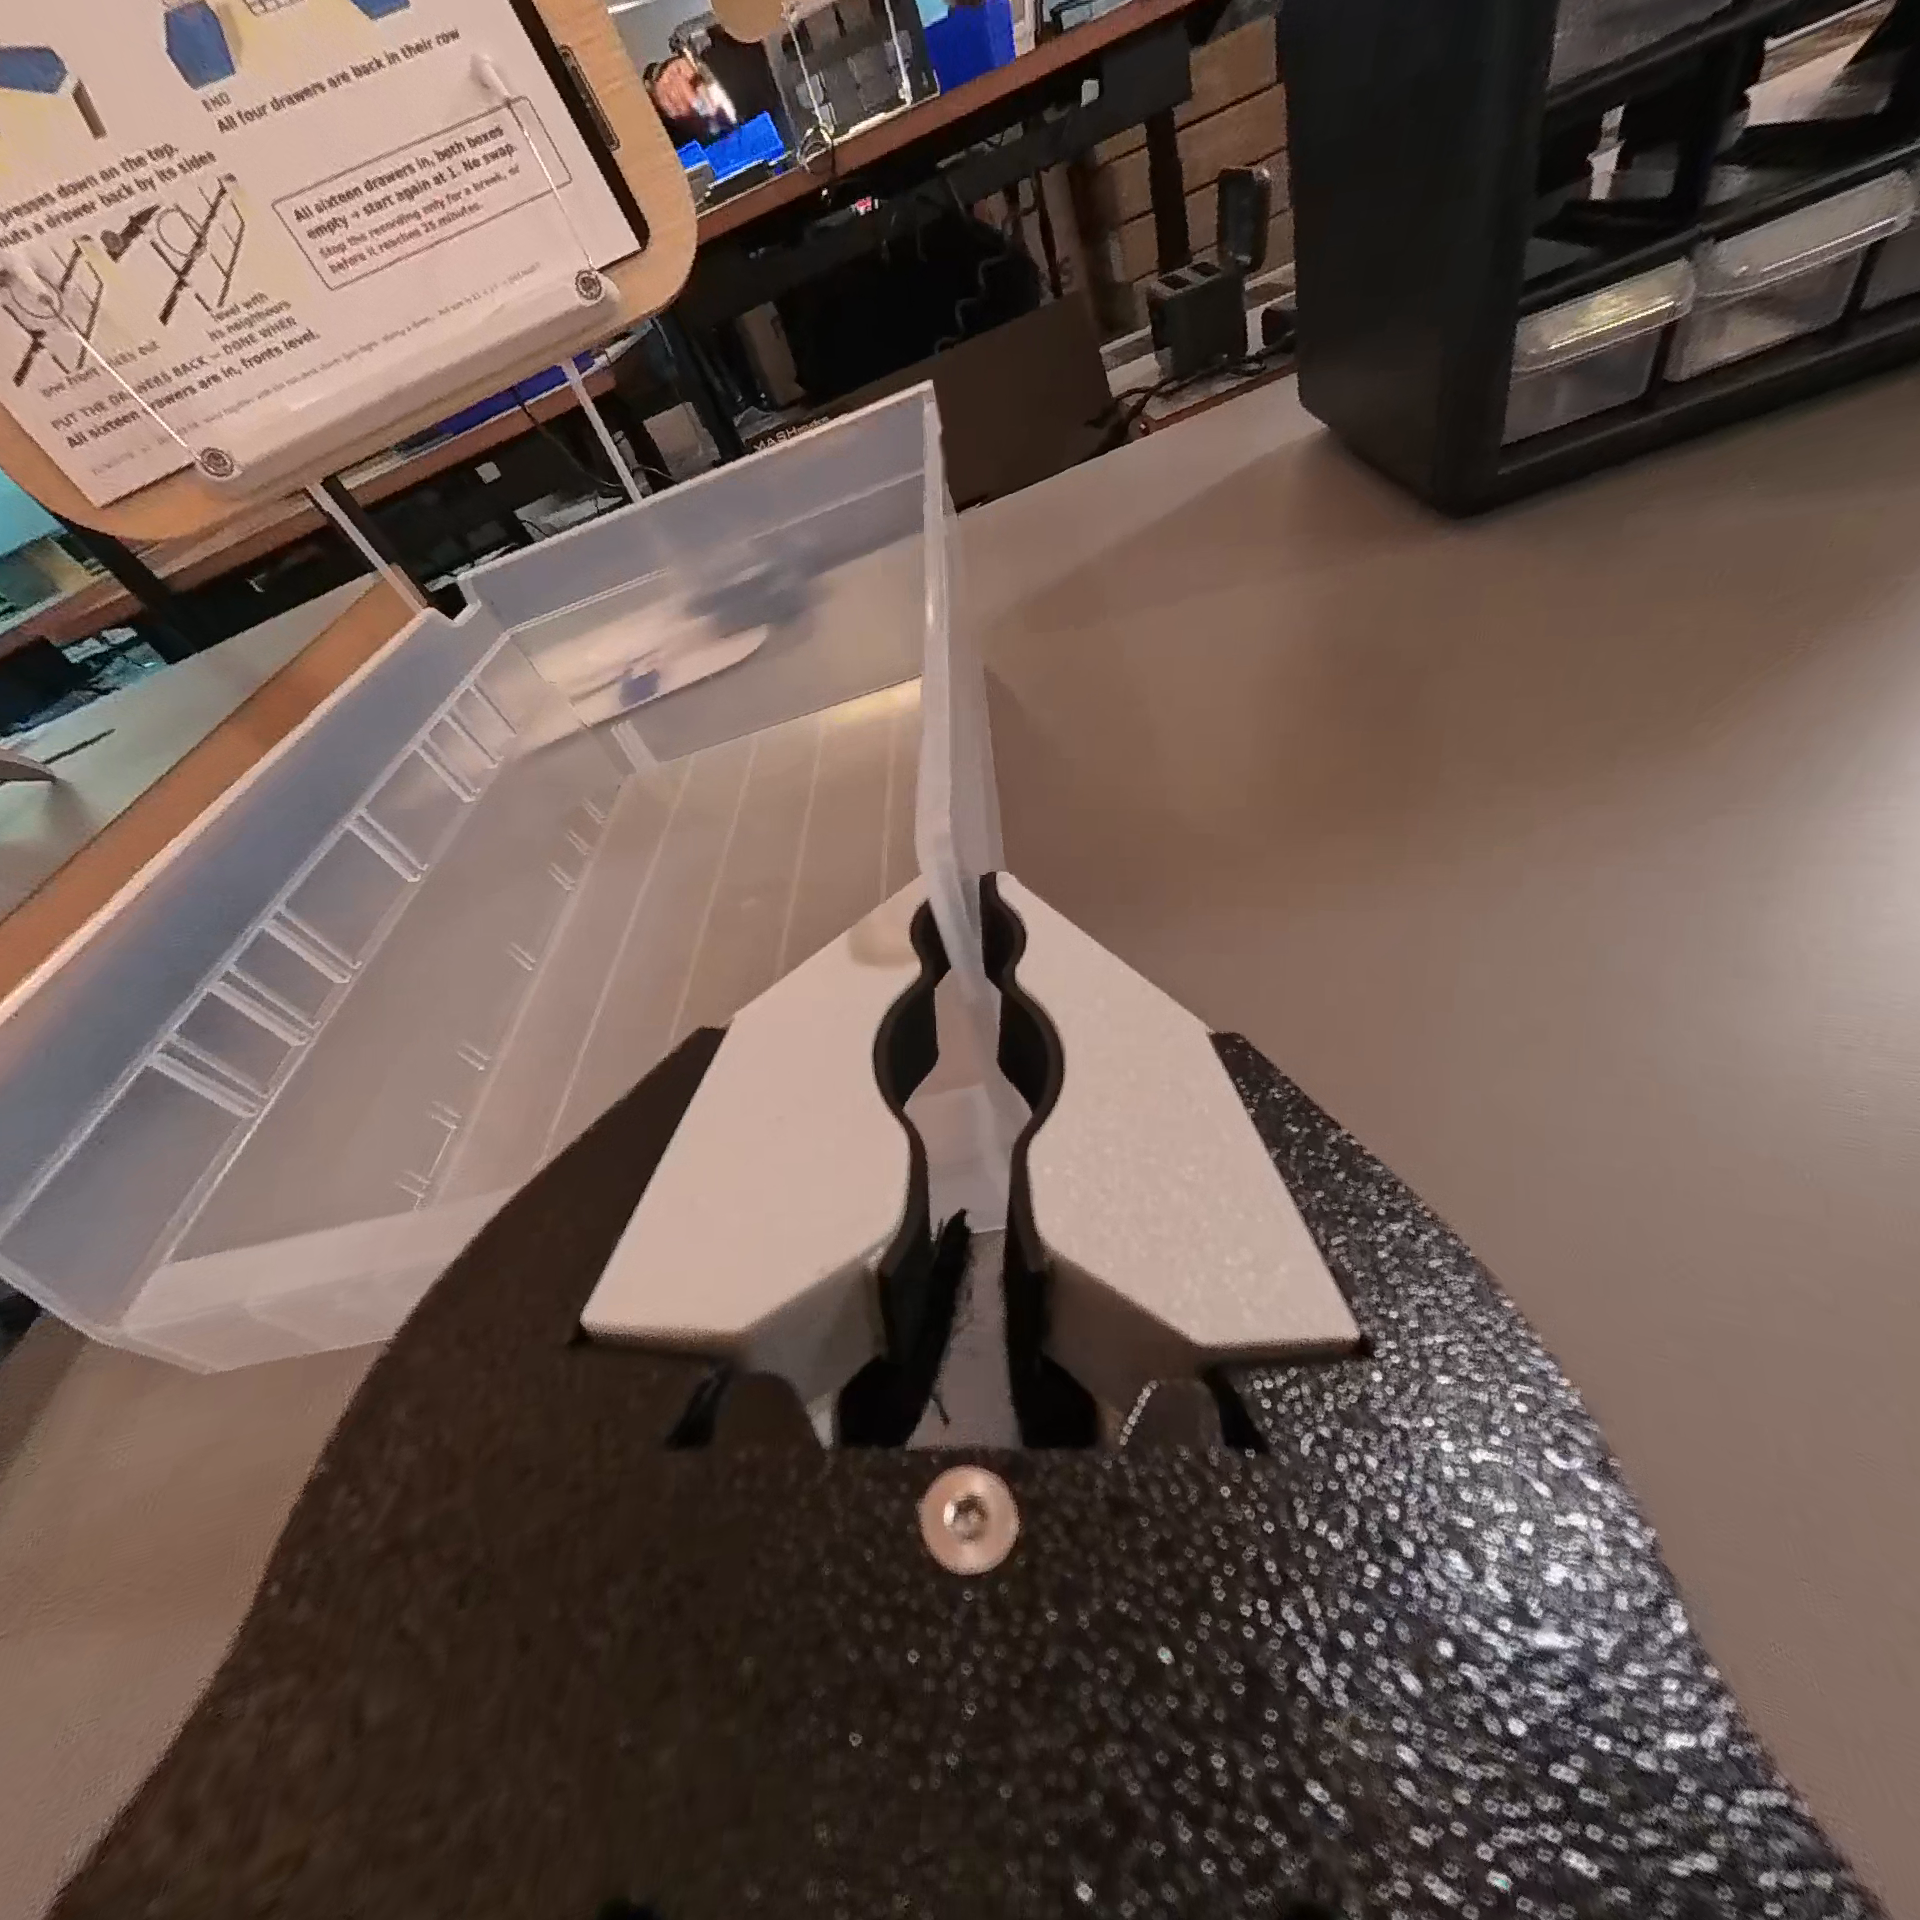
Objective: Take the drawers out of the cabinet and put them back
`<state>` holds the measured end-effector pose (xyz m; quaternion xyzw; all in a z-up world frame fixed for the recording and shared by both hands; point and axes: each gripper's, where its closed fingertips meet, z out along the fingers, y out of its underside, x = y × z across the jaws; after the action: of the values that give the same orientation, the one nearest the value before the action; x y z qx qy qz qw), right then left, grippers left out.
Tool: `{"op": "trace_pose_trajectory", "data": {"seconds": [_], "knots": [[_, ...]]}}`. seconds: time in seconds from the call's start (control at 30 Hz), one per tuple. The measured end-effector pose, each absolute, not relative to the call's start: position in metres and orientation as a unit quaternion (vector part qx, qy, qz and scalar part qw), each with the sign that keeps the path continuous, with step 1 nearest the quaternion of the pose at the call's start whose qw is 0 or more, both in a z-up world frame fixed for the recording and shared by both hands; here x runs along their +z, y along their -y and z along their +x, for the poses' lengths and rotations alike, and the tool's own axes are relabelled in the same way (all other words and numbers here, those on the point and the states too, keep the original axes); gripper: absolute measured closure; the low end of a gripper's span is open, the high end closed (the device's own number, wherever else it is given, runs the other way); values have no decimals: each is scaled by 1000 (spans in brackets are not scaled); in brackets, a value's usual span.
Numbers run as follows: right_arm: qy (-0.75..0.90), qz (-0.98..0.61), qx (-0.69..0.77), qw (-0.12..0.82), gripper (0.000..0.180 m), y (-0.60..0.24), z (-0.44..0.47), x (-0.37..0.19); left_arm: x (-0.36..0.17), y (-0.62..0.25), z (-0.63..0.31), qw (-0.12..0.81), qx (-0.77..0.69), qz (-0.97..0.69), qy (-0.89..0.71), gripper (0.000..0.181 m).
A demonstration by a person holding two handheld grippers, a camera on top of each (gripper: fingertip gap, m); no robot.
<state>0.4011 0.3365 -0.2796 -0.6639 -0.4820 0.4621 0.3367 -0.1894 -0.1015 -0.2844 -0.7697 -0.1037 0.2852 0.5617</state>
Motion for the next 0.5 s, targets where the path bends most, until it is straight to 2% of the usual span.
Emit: {"op": "trace_pose_trajectory", "data": {"seconds": [0.5], "knots": [[587,-595,475,274,178,-299,271,-280,-284,99,-190,562,295,-767,98,178]]}}
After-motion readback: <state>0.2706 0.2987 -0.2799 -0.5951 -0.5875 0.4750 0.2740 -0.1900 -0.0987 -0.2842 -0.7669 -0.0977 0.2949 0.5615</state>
